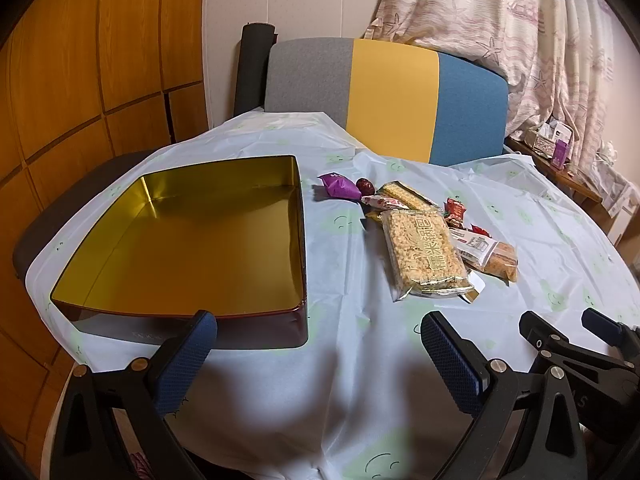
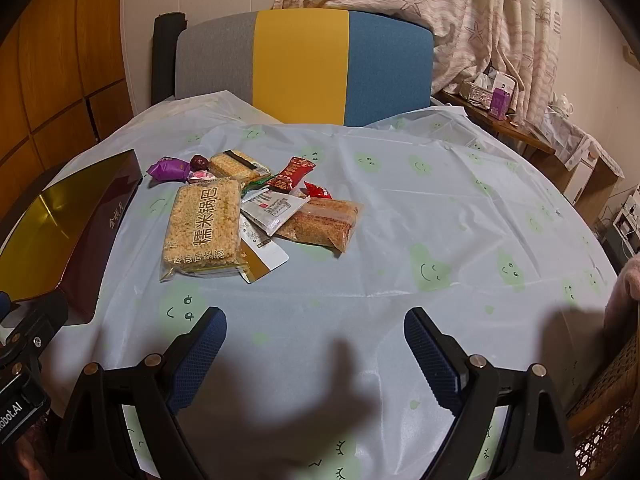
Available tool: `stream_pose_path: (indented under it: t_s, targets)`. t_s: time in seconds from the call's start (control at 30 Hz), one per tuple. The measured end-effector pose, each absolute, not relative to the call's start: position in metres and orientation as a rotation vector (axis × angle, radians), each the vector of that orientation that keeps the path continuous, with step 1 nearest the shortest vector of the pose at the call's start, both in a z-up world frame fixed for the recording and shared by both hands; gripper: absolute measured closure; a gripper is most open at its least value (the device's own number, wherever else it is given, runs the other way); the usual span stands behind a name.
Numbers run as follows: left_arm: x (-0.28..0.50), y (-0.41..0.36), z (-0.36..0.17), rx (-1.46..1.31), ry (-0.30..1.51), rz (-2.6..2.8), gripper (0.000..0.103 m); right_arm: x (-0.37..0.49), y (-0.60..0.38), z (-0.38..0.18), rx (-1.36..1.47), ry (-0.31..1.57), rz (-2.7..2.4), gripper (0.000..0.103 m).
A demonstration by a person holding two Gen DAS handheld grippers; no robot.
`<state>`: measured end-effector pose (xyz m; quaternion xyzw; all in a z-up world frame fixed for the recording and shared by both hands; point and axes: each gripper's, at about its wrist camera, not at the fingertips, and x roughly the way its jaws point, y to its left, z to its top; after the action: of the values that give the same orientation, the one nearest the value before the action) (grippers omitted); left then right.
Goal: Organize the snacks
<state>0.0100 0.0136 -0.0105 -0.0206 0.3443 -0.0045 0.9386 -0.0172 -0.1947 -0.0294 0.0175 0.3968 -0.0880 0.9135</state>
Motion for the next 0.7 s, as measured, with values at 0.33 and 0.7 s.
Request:
stream_pose_path:
  t_s: [0.33, 0.7]
  targets:
    - [0.010, 0.013, -0.010, -0.042, 0.704, -0.011, 0.000, -0.018, -0.196, -0.029, 0.042, 0.810, -0.187, 0.011]
    - [0.015, 0.011, -0.010, -0.077, 0.733, -0.141, 0.000, -0.016, -0.206, -0.031, 0.059, 0.821, -0.163, 0.011]
